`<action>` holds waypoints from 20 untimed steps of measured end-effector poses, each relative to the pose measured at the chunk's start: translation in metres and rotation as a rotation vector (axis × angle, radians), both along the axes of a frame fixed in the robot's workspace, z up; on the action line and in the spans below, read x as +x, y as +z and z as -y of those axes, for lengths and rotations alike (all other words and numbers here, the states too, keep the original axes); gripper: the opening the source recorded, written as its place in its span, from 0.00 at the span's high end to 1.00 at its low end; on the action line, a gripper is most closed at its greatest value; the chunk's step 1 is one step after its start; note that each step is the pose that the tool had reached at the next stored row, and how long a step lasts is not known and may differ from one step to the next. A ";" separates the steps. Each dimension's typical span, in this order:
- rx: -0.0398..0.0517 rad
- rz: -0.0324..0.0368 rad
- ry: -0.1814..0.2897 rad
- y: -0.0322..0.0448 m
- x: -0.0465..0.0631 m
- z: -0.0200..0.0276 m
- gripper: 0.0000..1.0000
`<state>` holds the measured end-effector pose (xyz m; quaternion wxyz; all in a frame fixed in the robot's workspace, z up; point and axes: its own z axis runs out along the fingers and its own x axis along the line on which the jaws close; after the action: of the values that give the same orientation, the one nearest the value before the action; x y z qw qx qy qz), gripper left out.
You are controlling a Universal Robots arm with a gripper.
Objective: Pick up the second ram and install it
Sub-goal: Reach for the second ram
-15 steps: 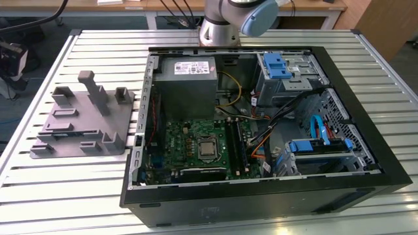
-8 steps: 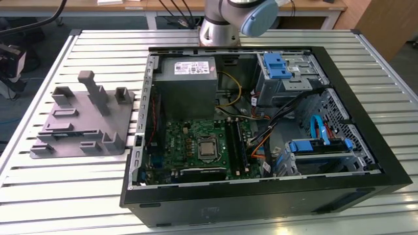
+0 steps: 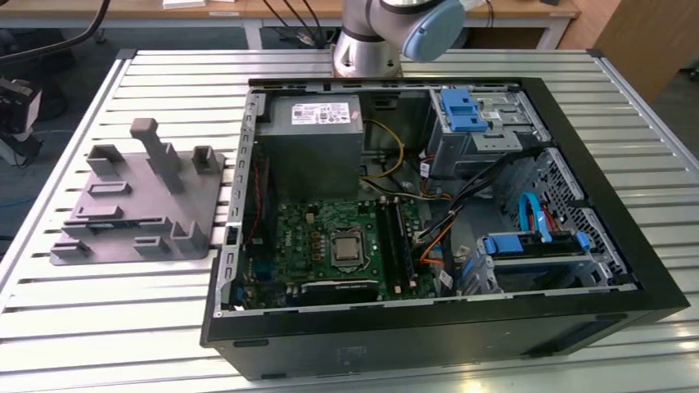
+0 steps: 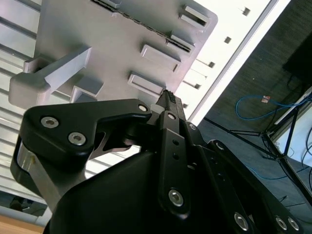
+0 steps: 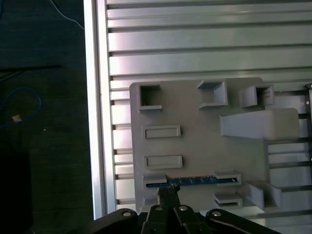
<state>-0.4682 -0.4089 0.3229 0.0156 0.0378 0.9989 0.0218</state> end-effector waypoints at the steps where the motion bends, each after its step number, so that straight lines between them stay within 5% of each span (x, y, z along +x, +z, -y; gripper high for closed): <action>1: 0.0000 0.0001 0.000 -0.0006 -0.001 0.0001 0.90; 20: 0.0001 0.0001 0.000 -0.0092 -0.014 0.0018 0.90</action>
<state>-0.4822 -0.4107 0.3136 0.0157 0.0378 0.9989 0.0218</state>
